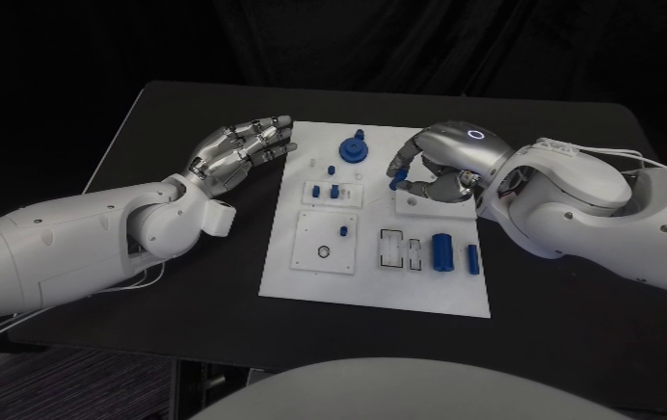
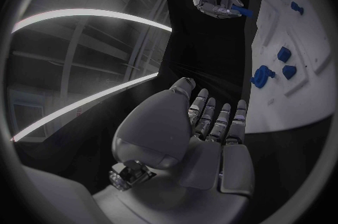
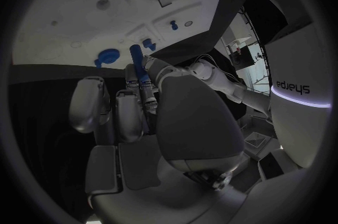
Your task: Assemble the parts on the task board
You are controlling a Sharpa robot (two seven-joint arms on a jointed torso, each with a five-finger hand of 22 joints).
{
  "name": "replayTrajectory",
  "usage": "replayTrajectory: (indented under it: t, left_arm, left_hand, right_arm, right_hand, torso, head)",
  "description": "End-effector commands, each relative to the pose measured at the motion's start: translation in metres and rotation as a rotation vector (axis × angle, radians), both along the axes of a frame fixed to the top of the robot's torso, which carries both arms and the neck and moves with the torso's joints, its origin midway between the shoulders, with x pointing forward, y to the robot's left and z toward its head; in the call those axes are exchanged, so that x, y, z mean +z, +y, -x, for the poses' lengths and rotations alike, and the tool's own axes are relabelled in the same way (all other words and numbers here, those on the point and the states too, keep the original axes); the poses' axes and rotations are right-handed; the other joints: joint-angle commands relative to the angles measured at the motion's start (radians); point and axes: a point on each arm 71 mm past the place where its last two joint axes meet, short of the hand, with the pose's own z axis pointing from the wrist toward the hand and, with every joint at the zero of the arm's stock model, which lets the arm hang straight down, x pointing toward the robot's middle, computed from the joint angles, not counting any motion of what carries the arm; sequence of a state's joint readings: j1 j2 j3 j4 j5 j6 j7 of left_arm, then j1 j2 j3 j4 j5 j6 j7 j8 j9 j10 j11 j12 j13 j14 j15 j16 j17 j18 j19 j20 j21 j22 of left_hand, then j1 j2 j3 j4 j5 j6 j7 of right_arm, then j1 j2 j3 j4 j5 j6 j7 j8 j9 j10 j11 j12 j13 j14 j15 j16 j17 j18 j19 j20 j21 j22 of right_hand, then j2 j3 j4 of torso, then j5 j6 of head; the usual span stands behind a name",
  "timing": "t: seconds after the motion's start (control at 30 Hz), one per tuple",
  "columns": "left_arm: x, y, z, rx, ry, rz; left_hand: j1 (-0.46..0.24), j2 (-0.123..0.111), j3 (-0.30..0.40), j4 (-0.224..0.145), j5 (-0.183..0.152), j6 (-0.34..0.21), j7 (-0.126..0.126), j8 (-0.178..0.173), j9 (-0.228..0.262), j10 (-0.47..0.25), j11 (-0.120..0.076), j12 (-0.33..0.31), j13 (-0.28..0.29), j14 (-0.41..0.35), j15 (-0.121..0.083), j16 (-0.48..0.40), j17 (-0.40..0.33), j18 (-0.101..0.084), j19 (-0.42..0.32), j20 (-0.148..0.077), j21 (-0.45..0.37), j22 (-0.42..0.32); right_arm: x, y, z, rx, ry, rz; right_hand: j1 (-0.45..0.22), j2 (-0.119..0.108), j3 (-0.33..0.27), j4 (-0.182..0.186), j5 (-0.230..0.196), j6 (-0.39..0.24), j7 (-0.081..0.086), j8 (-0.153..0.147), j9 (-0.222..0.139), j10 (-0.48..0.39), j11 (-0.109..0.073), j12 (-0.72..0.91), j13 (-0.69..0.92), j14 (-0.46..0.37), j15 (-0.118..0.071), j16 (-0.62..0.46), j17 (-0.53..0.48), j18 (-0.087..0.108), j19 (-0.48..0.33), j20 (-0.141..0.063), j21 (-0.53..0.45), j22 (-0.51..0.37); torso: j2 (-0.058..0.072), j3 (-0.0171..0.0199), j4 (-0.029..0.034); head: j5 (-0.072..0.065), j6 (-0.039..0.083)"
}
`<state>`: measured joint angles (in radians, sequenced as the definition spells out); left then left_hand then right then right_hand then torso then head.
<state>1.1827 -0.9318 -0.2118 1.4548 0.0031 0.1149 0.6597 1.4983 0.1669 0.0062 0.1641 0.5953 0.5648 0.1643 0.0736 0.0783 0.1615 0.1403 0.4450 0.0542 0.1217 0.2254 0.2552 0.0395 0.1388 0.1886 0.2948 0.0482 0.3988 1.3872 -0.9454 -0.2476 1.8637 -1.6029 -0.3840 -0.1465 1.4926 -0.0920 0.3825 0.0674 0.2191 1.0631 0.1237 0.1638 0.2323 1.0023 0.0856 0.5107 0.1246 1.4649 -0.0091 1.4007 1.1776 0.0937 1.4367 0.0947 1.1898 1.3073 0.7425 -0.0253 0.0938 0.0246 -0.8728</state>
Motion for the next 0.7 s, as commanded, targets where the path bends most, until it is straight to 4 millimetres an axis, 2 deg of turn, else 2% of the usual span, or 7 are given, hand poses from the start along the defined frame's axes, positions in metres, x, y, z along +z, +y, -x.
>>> replayTrajectory:
  t: [0.03, 0.2, 0.3, 0.4, 0.53, 0.63, 0.7]
  left_arm:
    - [0.0, -0.002, 0.001, -0.013, -0.007, 0.017]
    - [0.0, -0.004, 0.0, -0.017, -0.008, 0.02]
    - [0.0, -0.004, 0.0, -0.019, -0.009, 0.021]
    - [0.0, -0.005, 0.0, -0.021, -0.008, 0.022]
    - [0.0, -0.007, 0.0, -0.025, -0.008, 0.024]
    - [0.0, -0.007, -0.001, -0.027, -0.007, 0.024]
    - [0.0, -0.007, -0.001, -0.027, -0.007, 0.024]
  left_hand:
    - [-0.019, -0.002, 0.001, 0.01, -0.004, 0.002, 0.002, 0.007, 0.001, 0.0, 0.009, 0.004, 0.0, -0.004, 0.008, 0.004, 0.001, -0.019, 0.008, -0.003, 0.003, -0.003]
    - [-0.022, 0.0, 0.002, 0.013, -0.005, 0.002, 0.002, 0.007, 0.001, -0.001, 0.01, 0.004, 0.0, -0.005, 0.007, 0.002, 0.001, -0.019, 0.006, -0.003, 0.003, -0.007]
    - [-0.023, 0.0, 0.002, 0.013, -0.005, 0.002, 0.002, 0.007, 0.001, -0.001, 0.01, 0.004, 0.0, -0.006, 0.007, 0.002, 0.001, -0.019, 0.006, -0.003, 0.002, -0.007]
    - [-0.023, 0.0, 0.002, 0.013, -0.005, 0.002, 0.002, 0.007, 0.001, -0.001, 0.01, 0.004, 0.0, -0.006, 0.007, 0.002, 0.001, -0.019, 0.006, -0.003, 0.002, -0.007]
    - [-0.023, 0.0, 0.002, 0.013, -0.004, 0.002, 0.002, 0.007, 0.001, -0.001, 0.009, 0.003, 0.0, -0.006, 0.008, 0.002, 0.001, -0.019, 0.006, -0.003, 0.003, -0.006]
    - [-0.023, 0.0, 0.002, 0.013, -0.004, 0.002, 0.002, 0.007, 0.001, -0.001, 0.009, 0.003, 0.0, -0.006, 0.008, 0.002, 0.001, -0.019, 0.006, -0.003, 0.003, -0.006]
    - [-0.023, 0.0, 0.002, 0.013, -0.004, 0.002, 0.002, 0.007, 0.001, -0.002, 0.009, 0.003, 0.0, -0.006, 0.008, 0.002, 0.001, -0.019, 0.007, -0.003, 0.003, -0.006]
  right_arm:
    - [-0.002, 0.015, 0.006, 0.07, -0.002, 0.029]
    - [-0.013, 0.046, 0.014, 0.187, -0.005, 0.074]
    - [-0.021, 0.064, 0.018, 0.255, 0.0, 0.09]
    - [-0.029, 0.08, 0.024, 0.32, 0.0, 0.087]
    - [-0.035, 0.095, 0.03, 0.383, -0.008, 0.082]
    - [-0.039, 0.102, 0.033, 0.411, -0.008, 0.083]
    - [-0.041, 0.105, 0.034, 0.423, -0.009, 0.084]
  right_hand:
    - [-0.003, -0.01, 0.006, 0.001, 0.0, 0.008, -0.001, 0.005, 0.002, 0.035, -0.029, -0.006, 0.0, 0.003, -0.009, -0.003, 0.002, -0.015, -0.001, -0.007, 0.002, 0.16]
    - [-0.011, -0.015, 0.004, 0.003, 0.0, 0.003, 0.0, 0.003, 0.005, 0.033, -0.028, -0.014, -0.001, 0.001, -0.009, -0.007, -0.005, -0.014, -0.003, -0.008, -0.002, 0.158]
    - [-0.017, -0.015, 0.003, 0.005, -0.012, 0.002, 0.0, 0.002, 0.008, 0.035, -0.028, -0.019, -0.001, 0.001, -0.008, -0.008, -0.006, -0.014, -0.004, -0.007, -0.004, 0.158]
    - [-0.018, -0.014, 0.004, 0.006, -0.018, 0.003, -0.001, 0.002, 0.01, 0.035, -0.028, -0.021, 0.0, 0.001, -0.008, -0.008, -0.005, -0.014, -0.005, -0.007, -0.005, 0.158]
    - [-0.012, -0.011, 0.008, 0.0, -0.017, 0.003, -0.002, 0.003, 0.013, 0.037, -0.029, -0.024, 0.0, 0.0, -0.009, -0.01, -0.008, -0.013, -0.006, -0.008, -0.008, 0.157]
    - [-0.01, -0.011, 0.008, -0.002, -0.017, 0.005, -0.002, 0.004, 0.014, 0.038, -0.029, -0.024, 0.001, 0.0, -0.009, -0.01, -0.007, -0.013, -0.007, -0.008, -0.008, 0.157]
    - [-0.008, -0.011, 0.009, -0.004, -0.017, 0.006, -0.002, 0.005, 0.016, 0.04, -0.03, -0.025, 0.001, 0.0, -0.009, -0.009, -0.005, -0.013, -0.006, -0.008, -0.006, 0.157]
  torso:
    - [0.0, -0.0016, 0.001]
    - [0.0, -0.0032, 0.0008]
    - [0.001, -0.0011, 0.0012]
    - [0.001, 0.0003, 0.0037]
    - [0.0, -0.001, 0.0074]
    - [0.0, -0.0011, 0.0046]
    - [0.0, -0.0014, 0.0053]
  head:
    - [0.002, 0.0]
    - [0.01, 0.0]
    - [0.018, 0.0]
    - [0.02, 0.0]
    - [0.024, 0.0]
    - [0.028, 0.0]
    - [0.025, 0.0]
